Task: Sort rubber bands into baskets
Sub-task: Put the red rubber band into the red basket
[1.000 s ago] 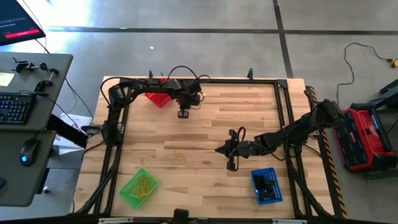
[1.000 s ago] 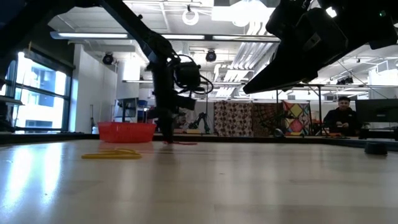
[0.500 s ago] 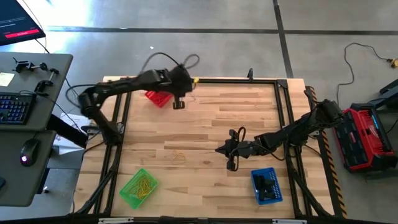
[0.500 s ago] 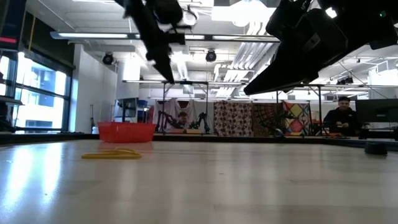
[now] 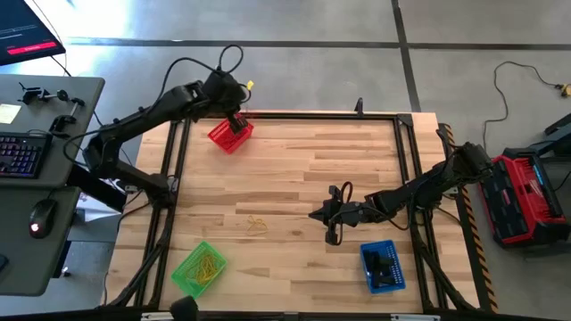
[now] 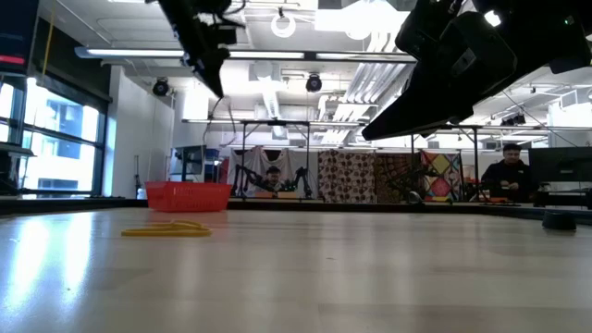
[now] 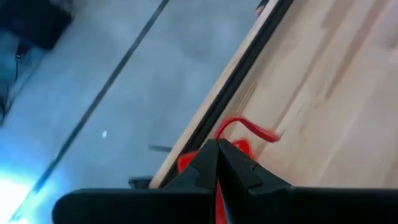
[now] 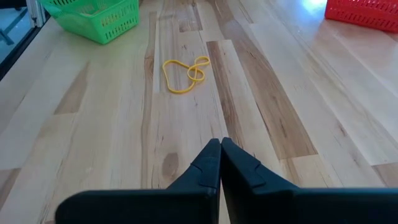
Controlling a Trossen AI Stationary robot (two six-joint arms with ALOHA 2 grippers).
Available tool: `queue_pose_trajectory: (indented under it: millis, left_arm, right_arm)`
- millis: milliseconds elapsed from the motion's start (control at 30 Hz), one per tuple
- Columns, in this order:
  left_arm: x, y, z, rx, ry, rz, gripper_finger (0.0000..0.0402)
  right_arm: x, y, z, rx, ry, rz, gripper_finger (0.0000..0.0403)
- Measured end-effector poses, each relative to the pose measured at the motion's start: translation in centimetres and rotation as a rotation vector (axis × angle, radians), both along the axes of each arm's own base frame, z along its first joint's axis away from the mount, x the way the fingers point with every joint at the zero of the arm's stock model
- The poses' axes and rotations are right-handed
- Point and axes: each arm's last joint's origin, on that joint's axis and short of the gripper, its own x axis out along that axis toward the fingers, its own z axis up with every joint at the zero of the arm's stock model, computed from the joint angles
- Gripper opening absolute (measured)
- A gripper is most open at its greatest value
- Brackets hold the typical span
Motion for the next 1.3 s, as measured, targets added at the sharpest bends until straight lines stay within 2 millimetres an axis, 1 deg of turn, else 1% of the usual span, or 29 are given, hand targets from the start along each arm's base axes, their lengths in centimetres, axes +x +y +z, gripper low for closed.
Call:
queue_pose_trajectory:
  millis: [133,200,333,433,600,800,933,1167,1300]
  left_arm:
    - [-1.0,1.5,-2.0,-0.062,0.025,0.038,0.0]
    - [-1.5,2.1,-3.3,-0.103,0.036,0.044,0.0]
    - [-2.4,3.1,-5.6,-0.116,0.039,0.078,0.0]
    - [-3.0,3.3,-7.4,-0.166,0.046,0.064,0.0]
    - [-3.9,3.4,-9.8,-0.211,0.071,0.078,0.0]
    - [-4.5,3.2,-11.5,-0.235,0.097,0.09,0.0]
    - [-4.3,3.4,-12.3,-0.258,0.119,0.09,0.0]
    - [-3.5,4.0,-14.6,-0.305,0.199,0.061,0.0002]
    - [-3.4,4.1,-15.1,-0.298,0.234,0.05,0.0016]
  right_arm:
    - [0.0,0.0,0.0,0.006,-0.004,-0.003,0.0]
    - [0.0,0.0,0.0,0.008,-0.004,-0.004,0.0]
    - [0.0,0.0,0.0,0.005,-0.003,-0.002,0.0]
    - [0.0,0.0,0.0,-0.001,-0.003,0.001,0.0]
    - [0.0,0.0,0.0,-0.001,-0.003,0.001,0.0]
    - [0.0,0.0,0.1,-0.001,-0.006,0.001,0.0]
    - [0.0,0.0,0.1,0.002,-0.006,0.0,0.0]
    - [0.0,0.0,0.1,0.003,-0.007,0.0,0.0]
    - [0.0,0.0,0.1,0.003,-0.007,0.0,0.0]
